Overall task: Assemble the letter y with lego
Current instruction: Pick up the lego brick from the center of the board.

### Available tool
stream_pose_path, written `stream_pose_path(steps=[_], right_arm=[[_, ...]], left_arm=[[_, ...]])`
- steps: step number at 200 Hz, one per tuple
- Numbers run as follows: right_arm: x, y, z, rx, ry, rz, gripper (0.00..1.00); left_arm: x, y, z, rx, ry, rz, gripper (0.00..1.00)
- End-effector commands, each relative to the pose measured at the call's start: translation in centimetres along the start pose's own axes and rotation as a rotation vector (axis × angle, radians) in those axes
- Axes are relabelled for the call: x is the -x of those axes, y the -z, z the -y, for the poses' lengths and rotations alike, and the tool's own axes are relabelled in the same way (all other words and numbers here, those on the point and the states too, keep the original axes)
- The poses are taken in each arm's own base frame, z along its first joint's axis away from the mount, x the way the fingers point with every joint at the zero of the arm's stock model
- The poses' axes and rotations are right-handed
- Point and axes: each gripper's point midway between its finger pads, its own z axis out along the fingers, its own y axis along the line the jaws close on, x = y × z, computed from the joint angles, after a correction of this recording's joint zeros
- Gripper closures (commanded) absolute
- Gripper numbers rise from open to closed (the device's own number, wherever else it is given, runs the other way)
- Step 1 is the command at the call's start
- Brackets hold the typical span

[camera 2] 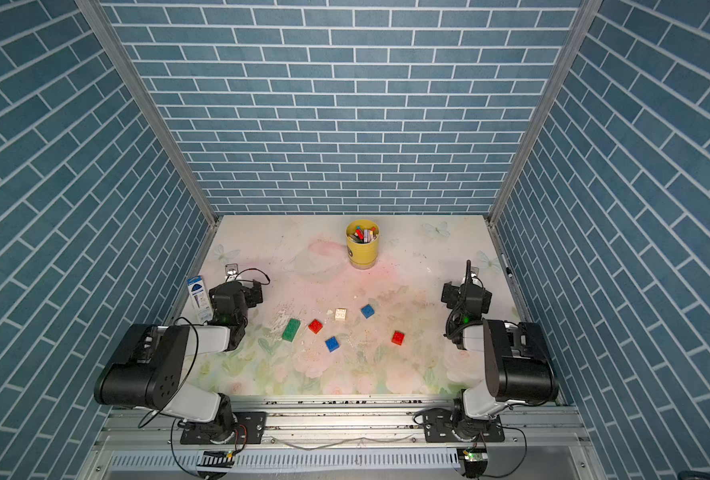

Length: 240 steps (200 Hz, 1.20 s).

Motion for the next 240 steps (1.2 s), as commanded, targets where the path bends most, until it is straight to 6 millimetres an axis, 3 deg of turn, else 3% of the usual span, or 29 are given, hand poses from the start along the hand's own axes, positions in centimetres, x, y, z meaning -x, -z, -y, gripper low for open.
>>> stream_pose_path(steps=[1, 169, 192, 219, 240], right_arm=[[1.0, -0.1, -0.2, 0.011, -0.014, 0.031, 0.01], [1.0, -0.1, -0.1, 0.012, -0.015, 0.032, 0.01], [2.7, 0.6, -0.8, 0.049, 0.019, 0.009, 0.01], [5.9, 2.5, -1.6, 0.102, 0.017, -0.003, 0.01], [7.1, 3.5, -3.2, 0.188, -0.026, -0.033, 0.01]], left_arm=[[0.6, 0.2, -0.1, 0.008, 0.019, 0.021, 0.00], [0.6, 0.2, -0.1, 0.005, 0.018, 0.020, 0.00], [1.3, 0.4, 0.7, -0.046, -0.004, 0.017, 0.00], [4.1, 0.9, 0.3, -0.004, -0.046, -0.069, 0.00], [6.1, 2.2, -0.2, -0.007, 0.008, -0.056, 0.00]])
